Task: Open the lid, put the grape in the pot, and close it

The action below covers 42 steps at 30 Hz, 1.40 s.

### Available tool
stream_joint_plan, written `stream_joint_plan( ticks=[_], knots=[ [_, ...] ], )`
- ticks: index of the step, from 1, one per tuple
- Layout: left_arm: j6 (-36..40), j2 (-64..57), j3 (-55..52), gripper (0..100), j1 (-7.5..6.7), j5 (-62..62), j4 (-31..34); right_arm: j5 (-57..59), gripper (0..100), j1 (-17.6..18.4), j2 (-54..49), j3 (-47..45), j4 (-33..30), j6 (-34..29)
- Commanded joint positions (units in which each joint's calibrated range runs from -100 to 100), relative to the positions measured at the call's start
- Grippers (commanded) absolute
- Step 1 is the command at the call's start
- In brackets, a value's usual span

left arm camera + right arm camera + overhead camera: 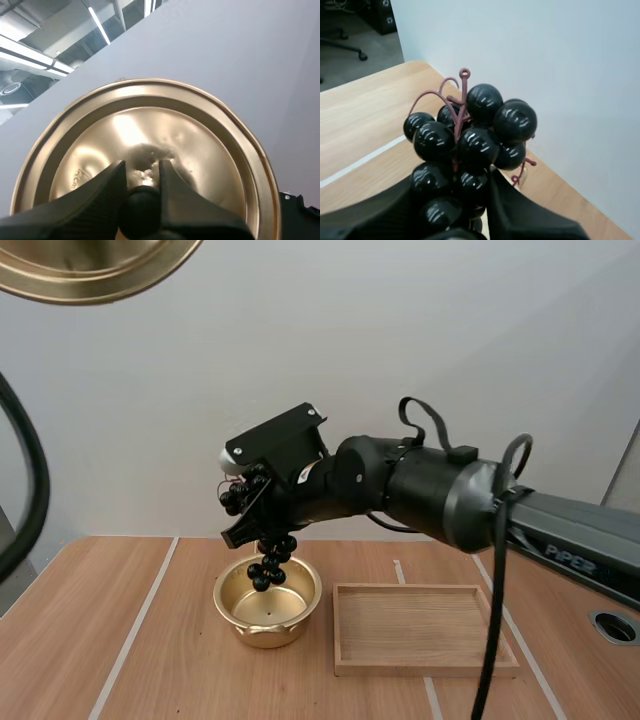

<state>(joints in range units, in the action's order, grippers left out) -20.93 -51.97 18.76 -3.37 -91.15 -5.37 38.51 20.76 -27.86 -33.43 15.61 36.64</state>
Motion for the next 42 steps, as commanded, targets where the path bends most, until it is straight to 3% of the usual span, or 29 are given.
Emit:
stream_joint_plan(
  ticks=[1, 7, 11, 12, 13, 21, 27, 28, 30, 32, 42],
  knots=[
    [0.7, -0.2, 1.2, 0, -0.17, -2.7, 1.3, -6.6, 0, 1.4, 7.7, 1.2, 0.0, 0.5],
    [0.7, -0.1, 1.2, 0, -0.17, -6.1, 3.5, -8.5, 0, 1.4, 14.8, 1.2, -5.2, 0.3],
    [0.8, -0.1, 1.2, 0, -0.17, -6.1, 3.8, -8.9, 58, 1.4, 17.4, 1.2, -6.1, 0.3],
    [1.2, -0.1, 1.2, 0, -0.17, -6.1, 3.8, -9.0, 88, 1.4, 17.9, 1.2, -6.1, 0.3],
    [1.5, -0.1, 1.2, 0, -0.17, -6.1, 3.9, -9.0, 100, 1.4, 18.1, 1.2, -6.1, 0.3],
    [1.5, -0.1, 1.2, 0, -0.17, -6.1, 3.9, -8.2, 100, 1.4, 17.4, 1.2, -6.1, -0.1],
    [1.4, 0.2, 1.2, 0, -0.17, -8.4, 4.0, -1.0, 100, 1.3, 12.9, 1.2, -6.3, -0.5],
    [1.7, 0.5, 1.2, 0, -0.17, -8.8, 4.0, 1.0, 95, 1.2, 11.7, 1.2, -6.3, -0.6],
    [2.5, 1.1, 1.2, 0, -0.17, -8.8, 4.1, 3.6, 51, 0.4, 9.1, 1.2, -6.3, -1.6],
    [2.5, 1.7, 1.2, 0, -0.17, -8.8, 4.1, 6.6, 1, -0.5, 6.5, 1.2, -6.3, -2.7],
    [3.6, 7.9, 1.2, 0, -0.17, -8.8, 4.4, 31.8, 0, -7.7, -8.1, 1.0, -5.1, -3.1]
  ],
)
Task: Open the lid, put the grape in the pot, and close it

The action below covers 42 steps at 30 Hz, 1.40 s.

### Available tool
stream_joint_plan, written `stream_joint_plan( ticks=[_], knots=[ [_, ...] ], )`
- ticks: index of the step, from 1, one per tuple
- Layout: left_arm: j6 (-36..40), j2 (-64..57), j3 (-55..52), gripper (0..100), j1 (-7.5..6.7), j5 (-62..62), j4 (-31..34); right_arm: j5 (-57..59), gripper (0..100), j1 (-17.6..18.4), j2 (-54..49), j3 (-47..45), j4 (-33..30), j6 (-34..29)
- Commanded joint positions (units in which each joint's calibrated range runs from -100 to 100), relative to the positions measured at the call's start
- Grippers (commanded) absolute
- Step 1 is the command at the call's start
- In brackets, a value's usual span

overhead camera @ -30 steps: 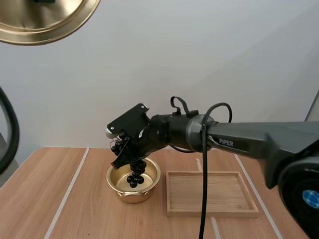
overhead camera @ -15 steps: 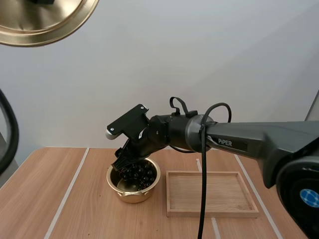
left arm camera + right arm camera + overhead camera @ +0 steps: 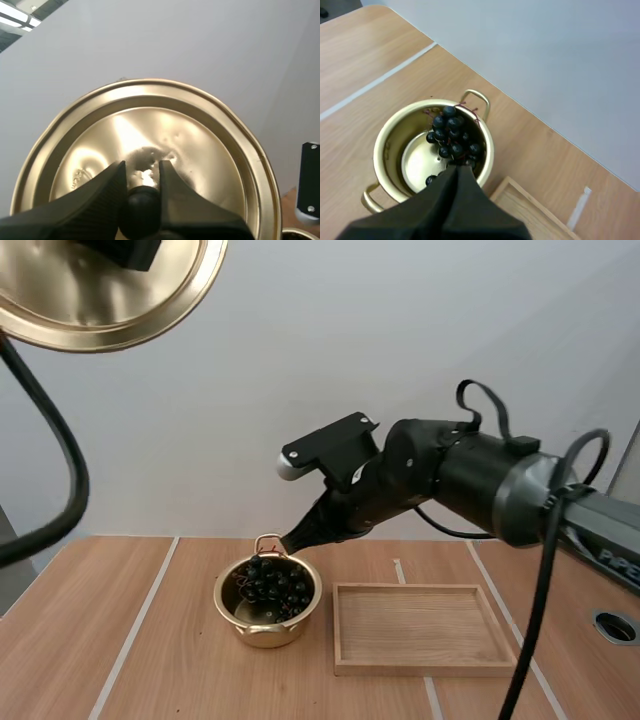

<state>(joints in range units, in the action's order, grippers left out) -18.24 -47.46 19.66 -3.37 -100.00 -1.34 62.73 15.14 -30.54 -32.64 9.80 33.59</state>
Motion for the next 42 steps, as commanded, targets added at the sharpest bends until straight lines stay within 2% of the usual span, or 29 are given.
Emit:
stream_joint_plan(
  ticks=[1, 4, 9, 15, 18, 24, 30, 42],
  knots=[
    [0.9, 4.4, 0.3, 0, -0.17, 0.0, 0.4, 9.7, 0, -2.7, -7.1, 0.2, 1.1, -0.1],
    [1.0, 8.5, -1.0, 0, -0.17, 0.0, 0.4, 16.4, 0, -4.4, -14.8, 0.2, 1.4, -0.1],
    [0.7, 12.4, -8.6, 0, -0.17, 0.0, -1.5, 23.4, 0, -4.8, -25.6, 0.2, 1.4, -1.4],
    [-0.9, 16.4, -24.3, 0, -0.17, 0.0, -3.8, 28.7, 0, -4.8, -38.3, 0.2, 1.5, -3.8],
    [-2.6, 17.4, -32.9, 0, -0.17, 5.8, -4.7, 33.4, 0, -4.8, -42.4, 0.2, 1.2, -3.8],
    [-6.5, 21.6, -41.9, 0, -0.17, 15.0, -8.9, 37.3, 0, -4.8, -46.1, 0.2, -0.1, -3.8],
    [-9.2, 30.4, -44.1, 0, -0.17, 17.6, -14.2, 37.3, 0, -4.9, -47.6, 0.2, -0.7, -3.8],
    [-9.7, 45.1, -44.1, 0, -0.17, 25.2, -14.6, 37.3, 0, -5.1, -47.7, 0.2, -3.4, -3.8]
  ],
)
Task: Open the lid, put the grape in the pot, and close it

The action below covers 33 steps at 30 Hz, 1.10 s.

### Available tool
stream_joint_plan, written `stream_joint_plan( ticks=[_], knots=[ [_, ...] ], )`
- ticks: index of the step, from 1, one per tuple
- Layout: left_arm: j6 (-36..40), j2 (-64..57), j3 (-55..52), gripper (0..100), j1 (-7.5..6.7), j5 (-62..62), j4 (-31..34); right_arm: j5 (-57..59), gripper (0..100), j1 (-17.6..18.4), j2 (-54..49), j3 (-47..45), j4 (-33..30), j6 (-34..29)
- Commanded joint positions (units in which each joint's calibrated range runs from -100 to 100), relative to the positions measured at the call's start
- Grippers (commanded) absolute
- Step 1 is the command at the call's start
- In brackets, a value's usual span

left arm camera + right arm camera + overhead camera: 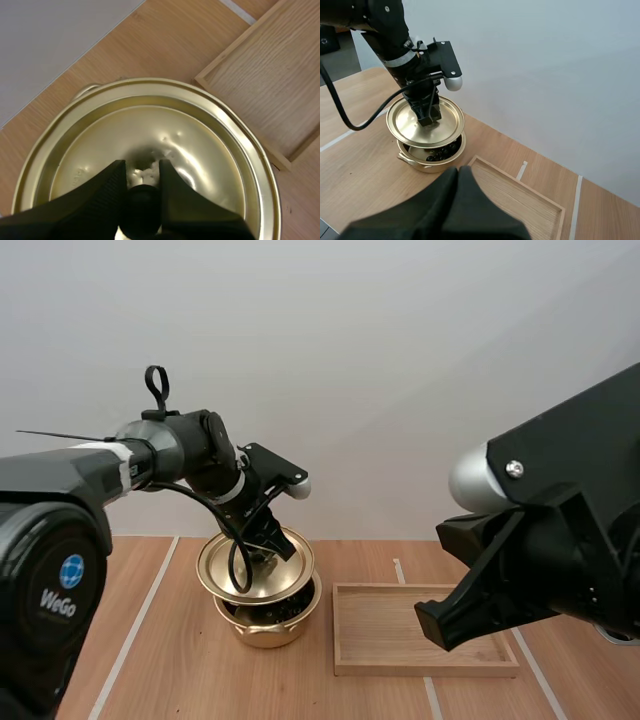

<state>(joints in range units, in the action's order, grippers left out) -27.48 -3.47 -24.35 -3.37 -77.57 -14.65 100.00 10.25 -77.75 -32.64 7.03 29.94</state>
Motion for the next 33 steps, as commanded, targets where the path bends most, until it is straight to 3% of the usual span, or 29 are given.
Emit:
stream_joint_plan(
  ticks=[1, 6, 12, 33],
  knots=[
    [-1.0, 1.7, -0.1, 0, -0.17, 2.7, -1.3, 0.0, 0, -0.2, -0.4, 0.2, -0.6, -0.1],
    [-2.8, 3.1, -1.1, 0, -0.17, 3.2, -2.5, 0.0, 0, -0.2, -0.4, 0.2, -1.3, -0.1],
    [-5.6, 3.1, -6.0, 0, -0.17, 12.1, -4.6, 0.0, 0, -0.2, -0.4, 0.2, -1.8, -0.1],
    [-7.2, 7.2, -6.3, 0, -0.17, 10.6, -7.3, 0.0, 0, -0.2, -0.4, 0.2, -1.8, -0.1]
  ],
)
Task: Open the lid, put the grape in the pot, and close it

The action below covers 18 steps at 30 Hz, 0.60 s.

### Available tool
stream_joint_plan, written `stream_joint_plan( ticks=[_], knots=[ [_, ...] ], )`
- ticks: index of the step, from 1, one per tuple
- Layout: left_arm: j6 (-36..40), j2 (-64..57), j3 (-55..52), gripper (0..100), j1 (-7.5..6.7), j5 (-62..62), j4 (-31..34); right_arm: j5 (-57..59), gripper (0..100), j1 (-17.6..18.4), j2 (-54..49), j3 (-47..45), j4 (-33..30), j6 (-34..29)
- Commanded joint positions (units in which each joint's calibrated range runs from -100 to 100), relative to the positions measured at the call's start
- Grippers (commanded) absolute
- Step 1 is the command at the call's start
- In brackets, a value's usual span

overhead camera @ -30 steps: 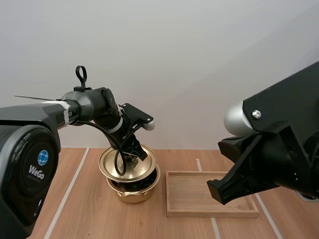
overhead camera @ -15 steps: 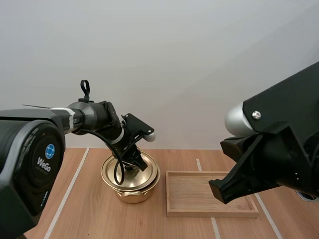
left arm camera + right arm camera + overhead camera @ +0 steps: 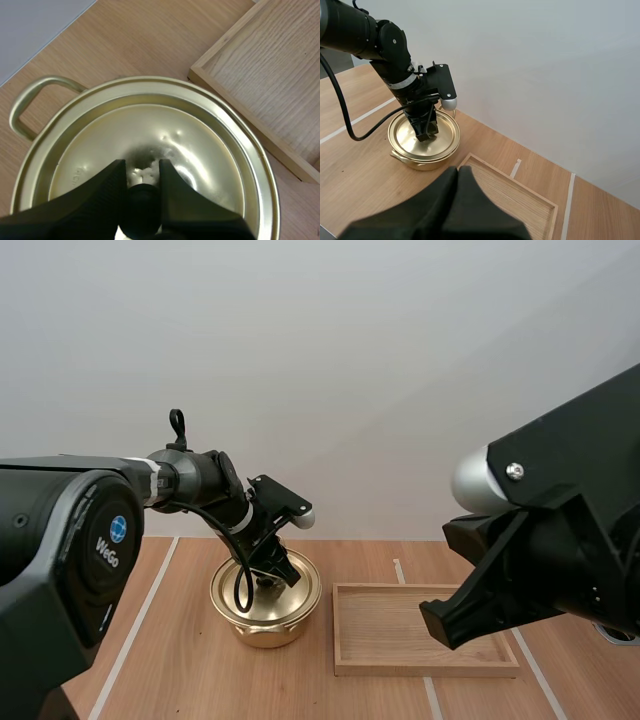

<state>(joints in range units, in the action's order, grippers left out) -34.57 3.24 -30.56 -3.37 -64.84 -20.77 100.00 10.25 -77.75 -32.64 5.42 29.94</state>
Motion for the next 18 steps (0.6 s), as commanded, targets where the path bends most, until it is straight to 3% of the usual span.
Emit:
stream_joint_plan(
  ticks=[1, 5, 7, 9, 14, 16, 18],
  knots=[
    [-0.1, 0.5, -0.1, 0, -0.17, -2.5, -1.1, 0.0, 0, -0.2, -0.4, 0.2, -0.2, -0.1],
    [-0.1, 0.5, -0.1, 2, -0.17, -3.9, -1.2, 0.0, 0, -0.2, -0.4, 0.2, -0.2, -0.1],
    [-0.1, 0.2, -0.1, 11, -0.17, -4.3, -1.6, 0.0, 0, -0.2, -0.4, 0.2, -0.2, -0.8],
    [-0.1, -0.7, -0.1, 27, -0.17, -4.5, -2.0, 0.0, 0, -0.2, -0.4, 0.2, -0.2, -0.9],
    [-0.1, -5.2, -0.1, 85, -0.17, -5.4, -2.3, 0.0, 0, -0.2, -0.4, 0.2, -0.2, -0.9],
    [-0.1, -8.3, -0.1, 98, -0.17, -7.3, -2.3, 0.0, 0, -0.2, -0.4, 0.2, -0.2, -1.3],
    [0.2, -12.5, -0.1, 100, -0.17, -9.5, -2.3, 0.0, 0, -0.2, -0.4, 0.2, -0.7, -2.4]
  ],
)
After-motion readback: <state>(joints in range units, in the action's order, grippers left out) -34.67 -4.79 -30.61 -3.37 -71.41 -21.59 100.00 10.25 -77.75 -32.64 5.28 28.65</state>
